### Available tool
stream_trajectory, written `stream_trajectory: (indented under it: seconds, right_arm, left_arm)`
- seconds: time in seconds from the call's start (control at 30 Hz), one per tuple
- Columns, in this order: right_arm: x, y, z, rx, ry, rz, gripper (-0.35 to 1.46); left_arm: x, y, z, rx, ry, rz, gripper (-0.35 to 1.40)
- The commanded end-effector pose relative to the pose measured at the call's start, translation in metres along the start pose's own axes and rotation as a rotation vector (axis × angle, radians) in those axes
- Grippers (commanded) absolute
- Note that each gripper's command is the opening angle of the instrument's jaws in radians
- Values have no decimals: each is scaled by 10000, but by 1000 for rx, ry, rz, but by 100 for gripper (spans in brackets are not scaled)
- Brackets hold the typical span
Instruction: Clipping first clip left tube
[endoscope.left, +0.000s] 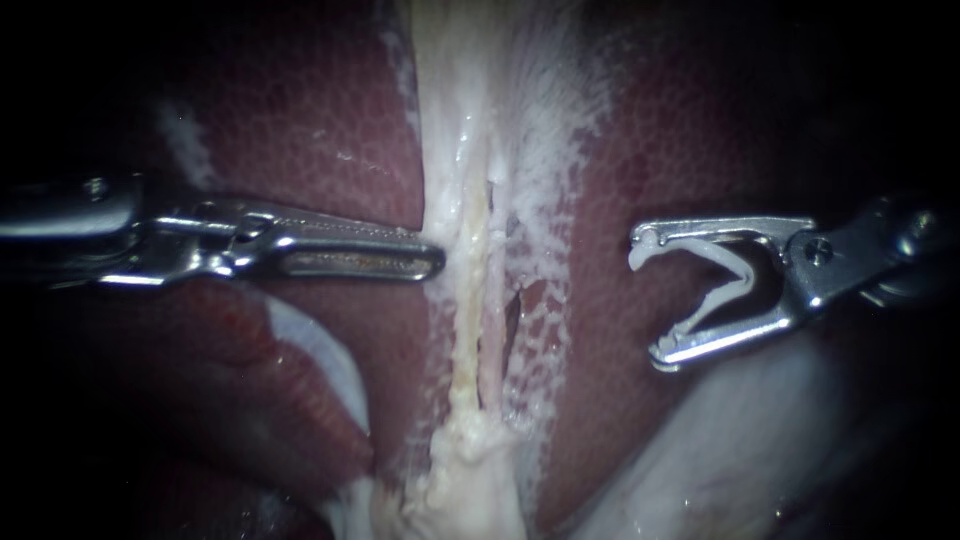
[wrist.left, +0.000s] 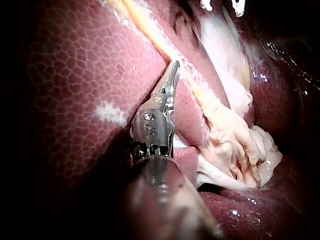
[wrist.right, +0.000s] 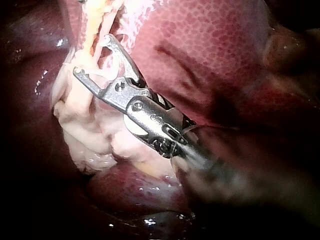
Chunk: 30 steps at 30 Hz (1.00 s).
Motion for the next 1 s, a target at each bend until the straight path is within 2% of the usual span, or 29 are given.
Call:
stream_trajectory:
  seconds: [0.03, 0.17, 0.37, 0.53, 0.73, 1.0]
  right_arm:
    - [0, 0, 0, 0, 0, 0, 60]
    - [-4, -1, 5, -2, -1, -3, 60]
    - [-17, -6, 20, 5, -3, -13, 60]
    - [-37, -10, 45, 15, -5, -16, 60]
    - [-64, -15, 80, 15, -10, 4, 60]
    - [-87, -23, 123, 25, -16, 52, 60]
  left_arm:
    - [0, 0, 0, 0, 0, 0, -35]
    - [-2, 0, -4, 3, 0, 0, -35]
    - [-15, -1, -24, 14, 1, -7, -35]
    - [-30, -3, -41, 6, -11, -16, -35]
    - [-40, -11, -53, 8, -23, -27, -35]
    - [-48, -15, -65, 4, -29, -20, -35]
